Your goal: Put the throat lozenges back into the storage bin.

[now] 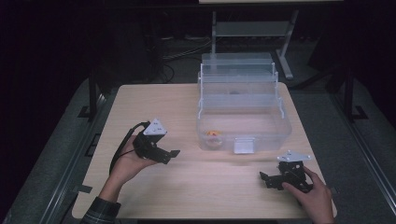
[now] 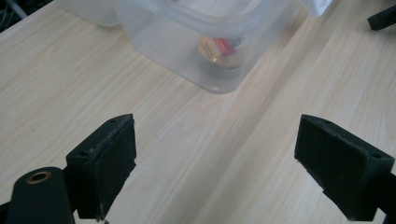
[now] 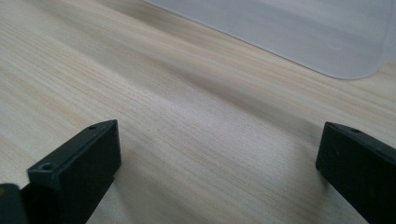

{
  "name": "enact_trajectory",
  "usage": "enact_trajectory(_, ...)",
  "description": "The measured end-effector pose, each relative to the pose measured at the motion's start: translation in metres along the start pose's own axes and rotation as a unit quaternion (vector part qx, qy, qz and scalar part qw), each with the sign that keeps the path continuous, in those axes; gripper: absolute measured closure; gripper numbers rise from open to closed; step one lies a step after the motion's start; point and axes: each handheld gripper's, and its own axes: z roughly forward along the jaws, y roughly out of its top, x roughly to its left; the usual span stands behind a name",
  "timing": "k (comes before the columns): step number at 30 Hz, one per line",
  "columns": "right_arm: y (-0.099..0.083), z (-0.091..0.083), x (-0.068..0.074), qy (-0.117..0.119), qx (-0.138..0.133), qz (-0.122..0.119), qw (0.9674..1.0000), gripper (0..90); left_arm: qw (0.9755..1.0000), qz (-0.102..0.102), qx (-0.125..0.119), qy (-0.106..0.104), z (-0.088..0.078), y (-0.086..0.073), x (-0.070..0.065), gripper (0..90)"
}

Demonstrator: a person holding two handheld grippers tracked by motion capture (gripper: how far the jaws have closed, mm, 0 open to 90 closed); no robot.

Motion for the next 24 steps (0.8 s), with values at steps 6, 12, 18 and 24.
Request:
enact_trajectory(6,0.000,0.000,0.000,0.000,0.000,0.000,1.0000,0.0,0.9999,-0.006,-0.008,0.006,-0.006,-0.015,-0.001,12.3)
enact_trajectory(12,0.000,0.000,0.000,0.000,0.000,0.000,1.0000,0.0,0.9997,-0.011,-0.010,0.020,-0.011,-0.033,-0.003,12.3)
enact_trajectory(18,0.000,0.000,0.000,0.000,0.000,0.000,1.0000,0.0,0.9993,-0.020,-0.009,0.029,-0.015,-0.052,-0.003,12.4)
enact_trajectory(24,0.000,0.000,0.000,0.000,0.000,0.000,1.0000,0.0,0.9988,-0.029,-0.005,0.038,-0.019,-0.071,-0.004,12.3)
